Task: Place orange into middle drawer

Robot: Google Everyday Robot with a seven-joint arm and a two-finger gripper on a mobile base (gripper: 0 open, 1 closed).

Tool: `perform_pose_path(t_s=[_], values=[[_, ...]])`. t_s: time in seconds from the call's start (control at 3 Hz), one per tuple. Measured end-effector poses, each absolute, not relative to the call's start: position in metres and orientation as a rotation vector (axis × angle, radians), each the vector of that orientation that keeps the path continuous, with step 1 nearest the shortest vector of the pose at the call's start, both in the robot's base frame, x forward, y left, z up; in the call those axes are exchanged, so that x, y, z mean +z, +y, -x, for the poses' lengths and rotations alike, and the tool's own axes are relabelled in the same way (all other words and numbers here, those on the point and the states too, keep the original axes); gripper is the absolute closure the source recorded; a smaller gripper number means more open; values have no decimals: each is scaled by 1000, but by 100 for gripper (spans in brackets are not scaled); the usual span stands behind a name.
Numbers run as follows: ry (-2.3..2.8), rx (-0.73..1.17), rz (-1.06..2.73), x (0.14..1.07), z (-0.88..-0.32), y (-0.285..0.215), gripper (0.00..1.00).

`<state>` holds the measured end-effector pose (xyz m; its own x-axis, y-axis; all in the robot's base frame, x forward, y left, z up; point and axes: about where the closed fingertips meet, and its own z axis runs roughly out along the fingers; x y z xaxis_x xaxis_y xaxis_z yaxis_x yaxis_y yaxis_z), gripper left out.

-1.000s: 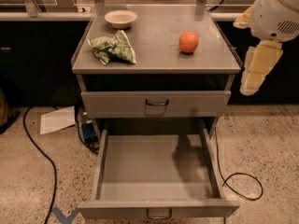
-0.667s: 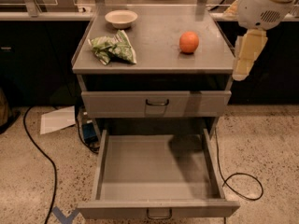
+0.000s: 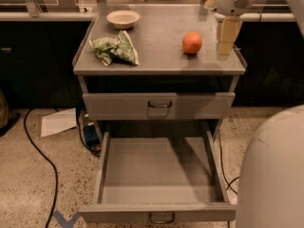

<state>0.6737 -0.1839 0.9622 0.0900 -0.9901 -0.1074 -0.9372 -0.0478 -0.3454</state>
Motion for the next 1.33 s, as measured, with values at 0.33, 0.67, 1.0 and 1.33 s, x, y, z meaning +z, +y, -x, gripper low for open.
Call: perform_pose_path(t_s=[0.33, 0.67, 1.0, 1.33], values=[[1887, -254, 2013, 970, -685, -184, 0], [1865, -264, 2017, 969, -693, -180, 0], [1827, -280, 2074, 961, -711, -174, 0], [1761, -329, 2156, 955, -736, -167, 0]])
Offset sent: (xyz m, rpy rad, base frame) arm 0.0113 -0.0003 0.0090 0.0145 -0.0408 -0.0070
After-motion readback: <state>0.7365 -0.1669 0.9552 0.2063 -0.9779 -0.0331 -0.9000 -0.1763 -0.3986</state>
